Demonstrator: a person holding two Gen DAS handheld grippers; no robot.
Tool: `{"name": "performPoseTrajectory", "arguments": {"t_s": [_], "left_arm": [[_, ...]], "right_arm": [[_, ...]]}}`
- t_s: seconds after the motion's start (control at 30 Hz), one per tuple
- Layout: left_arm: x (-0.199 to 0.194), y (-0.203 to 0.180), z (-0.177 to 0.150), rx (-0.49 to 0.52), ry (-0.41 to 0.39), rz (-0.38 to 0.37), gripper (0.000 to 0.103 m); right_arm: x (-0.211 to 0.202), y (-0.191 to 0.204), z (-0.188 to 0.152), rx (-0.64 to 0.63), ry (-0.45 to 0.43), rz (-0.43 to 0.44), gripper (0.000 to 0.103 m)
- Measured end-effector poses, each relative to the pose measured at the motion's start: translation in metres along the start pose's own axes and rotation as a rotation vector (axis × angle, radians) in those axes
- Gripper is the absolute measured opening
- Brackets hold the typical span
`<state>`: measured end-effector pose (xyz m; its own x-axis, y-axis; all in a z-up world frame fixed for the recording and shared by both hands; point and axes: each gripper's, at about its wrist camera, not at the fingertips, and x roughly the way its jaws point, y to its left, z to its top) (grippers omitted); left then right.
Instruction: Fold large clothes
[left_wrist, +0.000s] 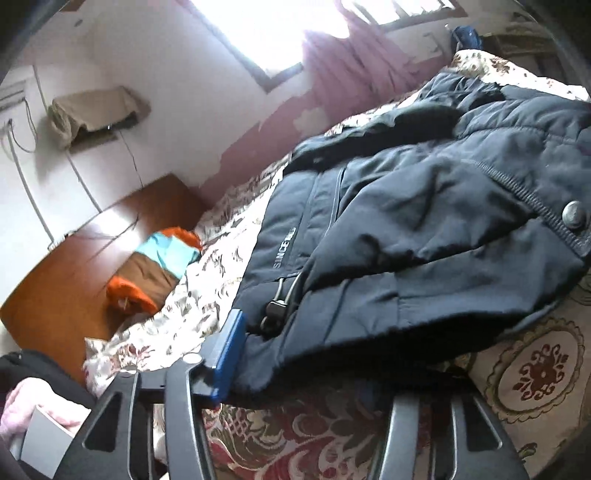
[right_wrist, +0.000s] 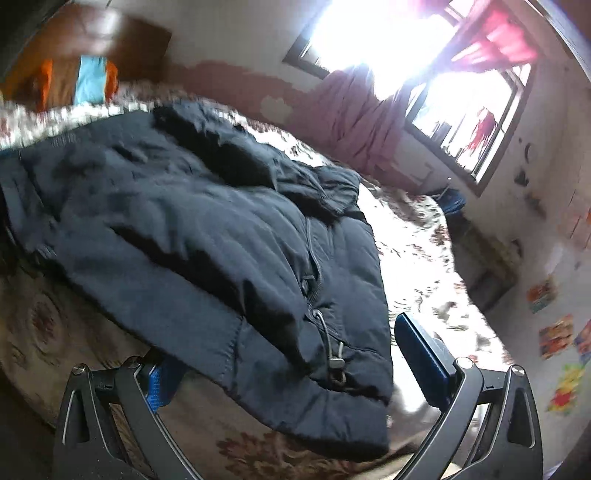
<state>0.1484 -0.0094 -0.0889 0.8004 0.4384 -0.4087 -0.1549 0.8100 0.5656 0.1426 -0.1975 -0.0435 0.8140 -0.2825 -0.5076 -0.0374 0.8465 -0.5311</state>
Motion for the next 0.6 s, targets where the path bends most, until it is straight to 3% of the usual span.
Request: {"name": "performPoseTrajectory", "arguments": {"t_s": [0.07, 0.17, 0.3, 0.43, 0.53, 0.6], "left_arm": [[0.000, 0.001, 0.000, -0.003, -0.005, 0.001, 0.048], [0.005, 0.005, -0.001, -0.022, 0.005, -0.017, 0.048], [0.009, 0.008, -0.001, -0.041, 0.014, -0.042, 0.048], [0.009, 0.005, 0.000, -0.027, 0.016, 0.005, 0.041], [0.012, 0.002, 0.001, -0.021, 0.026, 0.008, 0.032], [0.010, -0.003, 0.004, 0.006, 0.009, 0.037, 0.027]], "right_arm": [[0.015, 0.004, -0.003, -0.021, 0.086, -0.005, 0.101], [0.033, -0.007, -0.006, 0.052, 0.173, 0.012, 0.101], [0.033, -0.024, -0.006, 0.143, 0.164, 0.012, 0.098], [0.027, -0.024, -0.006, 0.149, 0.128, 0.015, 0.092], [0.023, -0.025, -0.005, 0.163, 0.089, 0.029, 0.080], [0.022, -0.026, -0.005, 0.170, 0.066, 0.057, 0.060]]}}
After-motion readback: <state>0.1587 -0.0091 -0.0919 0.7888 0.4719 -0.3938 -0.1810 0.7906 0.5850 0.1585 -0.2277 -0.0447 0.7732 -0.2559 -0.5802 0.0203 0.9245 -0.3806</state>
